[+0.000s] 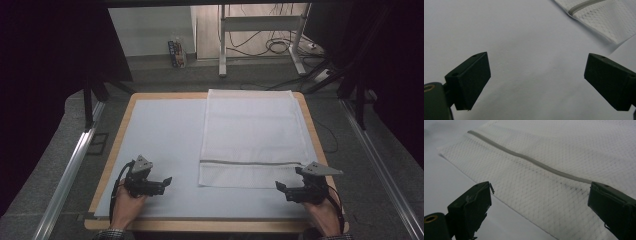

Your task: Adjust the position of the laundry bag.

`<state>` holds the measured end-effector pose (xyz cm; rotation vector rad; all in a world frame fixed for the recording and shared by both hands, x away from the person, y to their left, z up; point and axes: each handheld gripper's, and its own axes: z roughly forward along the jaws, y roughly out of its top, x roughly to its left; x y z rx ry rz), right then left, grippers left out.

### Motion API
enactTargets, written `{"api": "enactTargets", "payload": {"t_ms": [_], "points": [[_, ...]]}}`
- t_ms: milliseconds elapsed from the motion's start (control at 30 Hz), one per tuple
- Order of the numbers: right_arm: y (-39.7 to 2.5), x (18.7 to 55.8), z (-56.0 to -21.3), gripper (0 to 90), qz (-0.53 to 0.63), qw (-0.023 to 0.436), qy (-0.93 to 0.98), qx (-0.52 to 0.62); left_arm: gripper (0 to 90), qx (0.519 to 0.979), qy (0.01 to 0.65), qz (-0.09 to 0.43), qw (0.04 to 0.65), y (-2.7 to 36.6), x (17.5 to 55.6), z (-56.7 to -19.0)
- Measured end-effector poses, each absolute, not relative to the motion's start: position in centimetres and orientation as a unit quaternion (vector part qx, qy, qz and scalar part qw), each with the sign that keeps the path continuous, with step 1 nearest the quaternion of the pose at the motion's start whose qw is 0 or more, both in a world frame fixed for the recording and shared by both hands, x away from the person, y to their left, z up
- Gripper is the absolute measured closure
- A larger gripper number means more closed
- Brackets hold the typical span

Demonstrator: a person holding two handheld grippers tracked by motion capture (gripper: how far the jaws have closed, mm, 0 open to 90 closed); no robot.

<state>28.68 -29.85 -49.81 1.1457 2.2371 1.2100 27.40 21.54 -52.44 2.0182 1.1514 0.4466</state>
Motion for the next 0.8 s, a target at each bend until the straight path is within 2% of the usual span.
{"api": "enactTargets", "payload": {"t_ms": [300,467,700,800], "points": [[-30.1,29.2,-50.0,4.9,0.411,0.192,0.785,0.421,7.1,0.788,0.448,0.161,0.39,20.7,28.8,-52.4],[-30.2,29.8,-50.0,3.4,0.414,0.179,0.771,0.448,6.9,0.787,0.437,0.147,0.409,20.0,29.6,-52.1],[-30.4,30.2,-49.8,5.2,0.405,0.166,0.772,0.46,13.7,0.799,0.422,0.153,0.4,18.6,30.7,-52.0],[-30.9,30.6,-49.6,12.0,0.39,0.181,0.775,0.463,18.6,0.801,0.414,0.157,0.404,17.9,31.3,-51.7]]}}
